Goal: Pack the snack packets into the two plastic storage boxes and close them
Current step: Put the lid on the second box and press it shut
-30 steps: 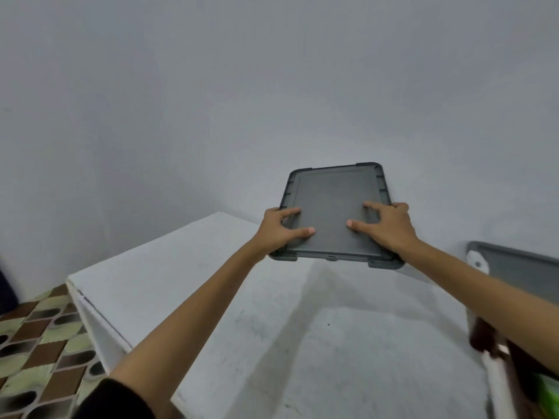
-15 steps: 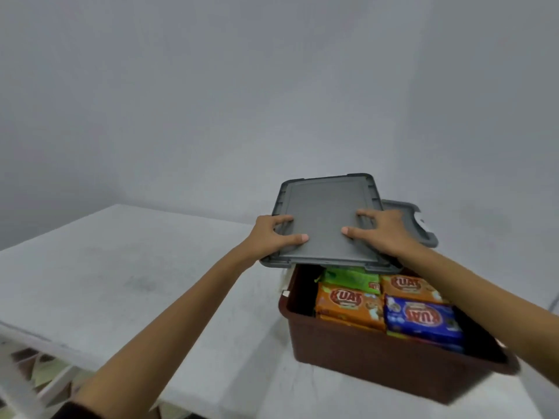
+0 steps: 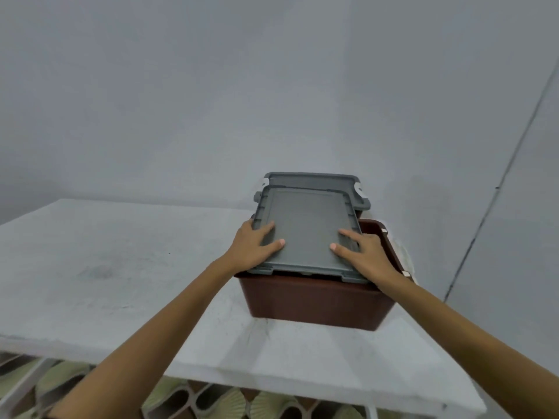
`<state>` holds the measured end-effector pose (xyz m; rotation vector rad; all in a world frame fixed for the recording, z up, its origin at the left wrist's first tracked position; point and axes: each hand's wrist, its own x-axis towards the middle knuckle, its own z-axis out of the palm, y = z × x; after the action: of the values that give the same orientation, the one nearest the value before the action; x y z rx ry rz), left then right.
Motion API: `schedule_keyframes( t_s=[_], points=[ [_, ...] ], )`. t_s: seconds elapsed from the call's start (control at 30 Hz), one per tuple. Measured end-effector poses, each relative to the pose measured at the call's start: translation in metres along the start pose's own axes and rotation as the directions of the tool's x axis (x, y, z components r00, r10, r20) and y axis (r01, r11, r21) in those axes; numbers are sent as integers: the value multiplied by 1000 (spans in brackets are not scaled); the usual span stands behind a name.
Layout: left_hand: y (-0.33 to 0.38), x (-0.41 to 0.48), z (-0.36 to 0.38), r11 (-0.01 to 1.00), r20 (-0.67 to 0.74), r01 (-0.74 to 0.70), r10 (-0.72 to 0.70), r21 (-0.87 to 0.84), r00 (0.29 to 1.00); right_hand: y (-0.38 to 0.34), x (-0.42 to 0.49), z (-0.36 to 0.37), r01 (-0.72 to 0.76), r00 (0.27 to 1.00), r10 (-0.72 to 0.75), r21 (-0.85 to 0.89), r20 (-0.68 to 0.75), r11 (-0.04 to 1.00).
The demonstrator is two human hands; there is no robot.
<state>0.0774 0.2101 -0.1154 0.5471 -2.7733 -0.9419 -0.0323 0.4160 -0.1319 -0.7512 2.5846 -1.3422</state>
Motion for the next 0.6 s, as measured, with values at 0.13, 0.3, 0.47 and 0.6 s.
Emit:
schedule_keyframes(
  t_s=[0.13,0.3,0.47,0.6],
  points=[
    [3,-2,11,944,28,-27,19,330,999,-3,-11,-3,32,987,-51,-130,-149,991],
    [5,-7,2,869,110,-109,63,483,992,-15,-32,11,201,911,-352,-516,-213,833],
    [26,-30,-7,639,32,-101,118,762,992,-11,-25,-2,325,939,-332,-526,84,786],
    [48,-38,-17,598,-111,-185,423,780,899,1,-7,-27,359,923,-353,-676,154,643]
  ],
)
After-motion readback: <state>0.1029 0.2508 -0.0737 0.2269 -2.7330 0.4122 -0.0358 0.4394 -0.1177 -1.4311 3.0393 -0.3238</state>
